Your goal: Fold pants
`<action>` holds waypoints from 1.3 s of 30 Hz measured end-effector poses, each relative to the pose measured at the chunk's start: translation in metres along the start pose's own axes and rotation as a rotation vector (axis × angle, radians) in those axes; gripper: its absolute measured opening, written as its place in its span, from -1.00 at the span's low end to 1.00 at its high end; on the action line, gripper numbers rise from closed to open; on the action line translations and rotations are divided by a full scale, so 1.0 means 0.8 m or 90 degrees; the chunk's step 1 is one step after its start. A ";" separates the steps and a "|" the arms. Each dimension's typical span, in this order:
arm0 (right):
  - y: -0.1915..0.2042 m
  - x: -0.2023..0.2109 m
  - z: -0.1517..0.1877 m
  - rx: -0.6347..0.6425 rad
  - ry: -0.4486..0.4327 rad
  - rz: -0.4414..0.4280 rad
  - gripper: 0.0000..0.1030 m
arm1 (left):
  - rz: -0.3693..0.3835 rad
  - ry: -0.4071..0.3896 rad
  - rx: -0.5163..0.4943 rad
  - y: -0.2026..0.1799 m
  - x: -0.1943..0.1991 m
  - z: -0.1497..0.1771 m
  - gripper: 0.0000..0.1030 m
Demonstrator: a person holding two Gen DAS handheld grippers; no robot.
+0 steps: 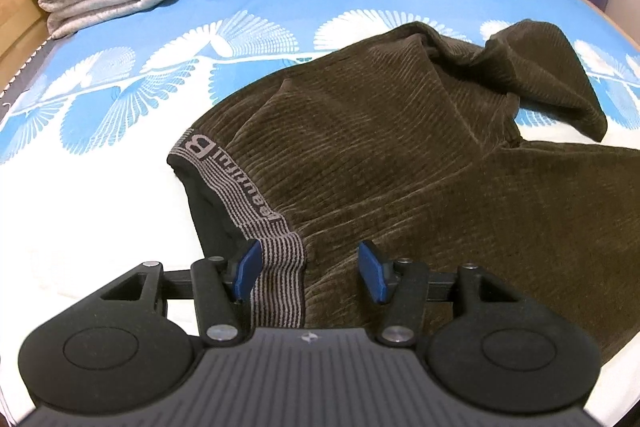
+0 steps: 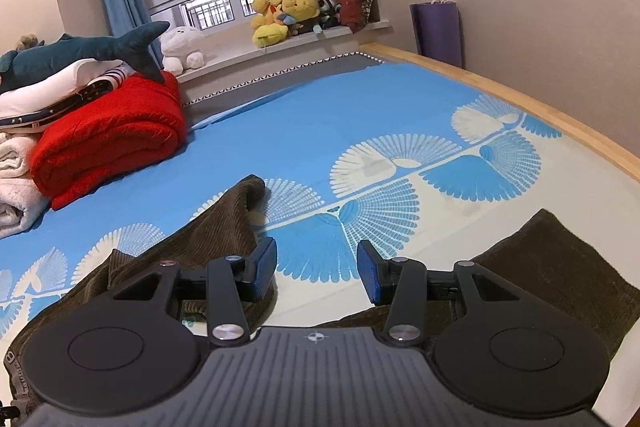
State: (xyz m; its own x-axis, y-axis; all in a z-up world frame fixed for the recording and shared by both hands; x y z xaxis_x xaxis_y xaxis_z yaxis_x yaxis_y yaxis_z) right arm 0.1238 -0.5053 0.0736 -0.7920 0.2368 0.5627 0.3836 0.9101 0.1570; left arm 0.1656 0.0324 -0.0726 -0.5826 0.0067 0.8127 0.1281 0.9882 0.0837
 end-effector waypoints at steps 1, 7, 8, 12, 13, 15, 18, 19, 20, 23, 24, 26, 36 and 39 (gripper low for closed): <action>0.000 -0.001 0.000 -0.002 0.002 0.000 -0.10 | 0.000 -0.002 -0.001 0.000 0.000 0.000 0.15; -0.003 -0.003 0.001 -0.009 0.007 0.000 -0.10 | 0.013 0.005 0.004 -0.001 -0.002 0.000 0.15; -0.004 -0.003 0.001 -0.010 0.007 -0.001 -0.10 | 0.016 0.008 0.003 -0.002 -0.002 0.000 0.15; -0.005 -0.004 0.002 -0.014 0.011 -0.005 -0.10 | 0.030 0.014 0.003 -0.004 -0.001 -0.001 -0.11; -0.005 -0.004 0.002 -0.014 0.012 -0.004 -0.10 | 0.037 0.014 0.003 -0.004 0.000 -0.001 -0.33; -0.006 -0.005 0.001 -0.015 0.012 0.002 -0.10 | 0.037 0.011 -0.003 -0.006 0.004 -0.003 -0.65; -0.006 -0.007 0.000 -0.030 0.011 -0.001 -0.31 | 0.037 0.007 -0.005 -0.012 0.016 -0.010 -0.79; -0.006 -0.007 -0.001 -0.037 0.011 -0.006 -0.47 | 0.042 0.003 -0.003 -0.015 0.022 -0.013 -0.79; -0.007 -0.007 -0.002 -0.045 0.011 -0.013 -0.80 | 0.053 0.000 0.001 -0.020 0.029 -0.019 -0.79; -0.009 -0.012 -0.004 -0.065 0.009 -0.020 -0.93 | 0.067 0.010 0.000 -0.040 0.043 -0.043 -0.79; -0.010 -0.015 -0.004 -0.073 0.011 -0.024 -0.93 | 0.067 0.021 -0.006 -0.051 0.044 -0.056 -0.79; -0.008 -0.023 -0.004 -0.086 0.023 -0.036 -0.93 | 0.076 0.021 -0.015 -0.075 0.046 -0.085 -0.77; 0.013 -0.100 0.018 -0.147 0.152 -0.092 -0.61 | 0.132 -0.016 -0.029 -0.179 -0.015 -0.143 -0.71; 0.014 -0.139 0.028 -0.181 0.181 -0.077 0.03 | 0.108 -0.020 -0.061 -0.201 -0.032 -0.145 -0.32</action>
State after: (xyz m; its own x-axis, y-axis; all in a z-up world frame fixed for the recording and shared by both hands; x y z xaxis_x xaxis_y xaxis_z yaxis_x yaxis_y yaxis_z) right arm 0.2055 -0.5138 -0.0054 -0.6920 -0.0065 0.7218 0.4431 0.7856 0.4319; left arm 0.2526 -0.1446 -0.0400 -0.5706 0.1786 0.8016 0.3012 0.9535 0.0019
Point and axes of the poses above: each gripper's, at about its wrist camera, not at the fingertips, and x roughly against the way its jaws point, y to its left, z to its underside, the point moved 4 cm from there along -x, roughly the way its jaws point, and after that the axes turned 1 degree about -y, right-handed, at the moved point
